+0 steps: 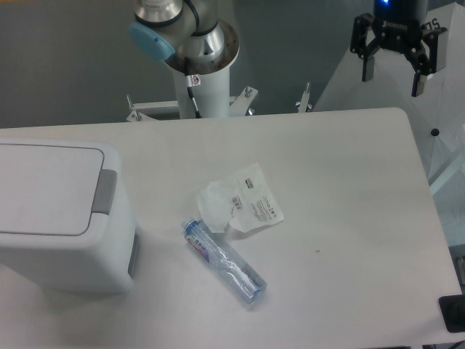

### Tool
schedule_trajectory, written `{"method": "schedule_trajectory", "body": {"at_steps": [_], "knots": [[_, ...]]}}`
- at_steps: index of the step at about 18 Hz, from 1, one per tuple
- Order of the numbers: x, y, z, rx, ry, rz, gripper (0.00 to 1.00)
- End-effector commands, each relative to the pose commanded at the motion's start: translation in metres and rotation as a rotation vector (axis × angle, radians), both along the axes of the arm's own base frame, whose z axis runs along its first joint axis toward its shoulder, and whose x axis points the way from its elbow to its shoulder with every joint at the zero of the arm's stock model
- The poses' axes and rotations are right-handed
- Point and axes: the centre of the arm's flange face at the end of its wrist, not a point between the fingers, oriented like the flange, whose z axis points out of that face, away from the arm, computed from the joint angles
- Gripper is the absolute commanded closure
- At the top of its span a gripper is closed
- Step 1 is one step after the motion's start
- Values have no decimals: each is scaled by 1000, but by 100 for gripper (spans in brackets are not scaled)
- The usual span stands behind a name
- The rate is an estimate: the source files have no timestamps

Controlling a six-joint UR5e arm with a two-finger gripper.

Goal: Open the trash can

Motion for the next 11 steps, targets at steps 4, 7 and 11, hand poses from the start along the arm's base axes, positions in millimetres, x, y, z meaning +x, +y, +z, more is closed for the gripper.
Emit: {"method": "schedule_trajectory", "body": {"at_steps": [4,7,11], "knots": [[4,2,3,-1,6,-4,0],[7,6,2,15,-11,12,0],[23,43,1,77,-72,119,0]]}}
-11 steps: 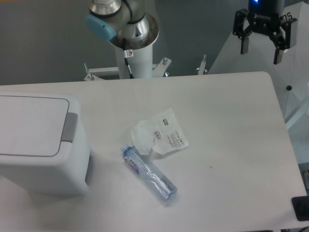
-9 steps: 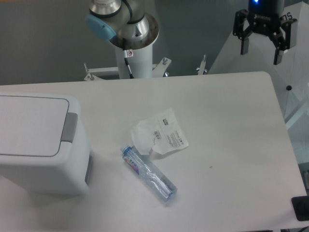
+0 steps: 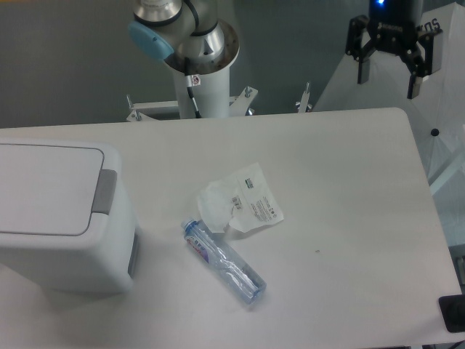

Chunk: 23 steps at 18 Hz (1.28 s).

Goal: Open the trash can

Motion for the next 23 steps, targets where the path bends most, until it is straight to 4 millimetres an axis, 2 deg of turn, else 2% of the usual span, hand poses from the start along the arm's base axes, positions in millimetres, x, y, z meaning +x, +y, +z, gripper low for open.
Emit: {"method": "schedule_trajectory", "body": {"at_steps": [3,6,11,14,16,18,23], "knots": [[15,43,-4,54,-21,61,0],[22,53,-2,103,-80,171,0],[51,84,-5,141,-166,261,0],[56,86,-6,166,-215,337,0],[62,95,-7,194,-271,417,0],[82,117,-9,216,-332,476,0],[117,176,-22,308,-436,600,0]]}}
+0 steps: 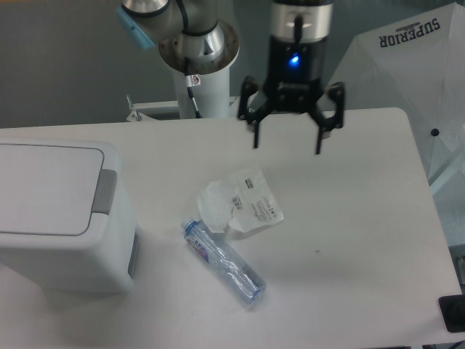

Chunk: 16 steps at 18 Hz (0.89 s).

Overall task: Open the trash can
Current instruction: 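Move the open gripper across the table toward the white trash can lid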

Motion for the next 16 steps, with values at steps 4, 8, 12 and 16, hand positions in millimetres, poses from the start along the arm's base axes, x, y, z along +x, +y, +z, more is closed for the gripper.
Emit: {"method": "schedule_trajectory", "body": {"at_steps": [4,8,12,16], "knots": [[27,28,-14,6,-78,26,0],[46,37,-6,77,-161,43,0],[61,45,-8,80,-195,51,0],[69,48,-16,68,-202,35,0]]}}
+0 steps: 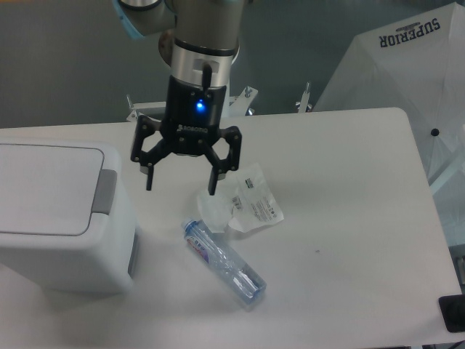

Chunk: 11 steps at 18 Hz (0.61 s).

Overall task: Open the trash can
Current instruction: 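Move the open gripper across the table toward the white trash can lid, then lower the gripper finger onto the lid edge beside the gray handle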

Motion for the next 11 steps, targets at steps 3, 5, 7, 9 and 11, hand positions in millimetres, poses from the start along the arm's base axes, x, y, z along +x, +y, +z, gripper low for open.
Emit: {"method": "schedule_trajectory", "body": {"at_steps": [3,5,7,9,11], "knots": [[7,6,-4,-4,3,-24,0],[13,9,-10,-12,-1,-36,0],[18,11,-16,-21,-11,-43,0],[26,14,-23,-30,-16,-59,0],[28,14,-29,-36,-20,-64,0]]}}
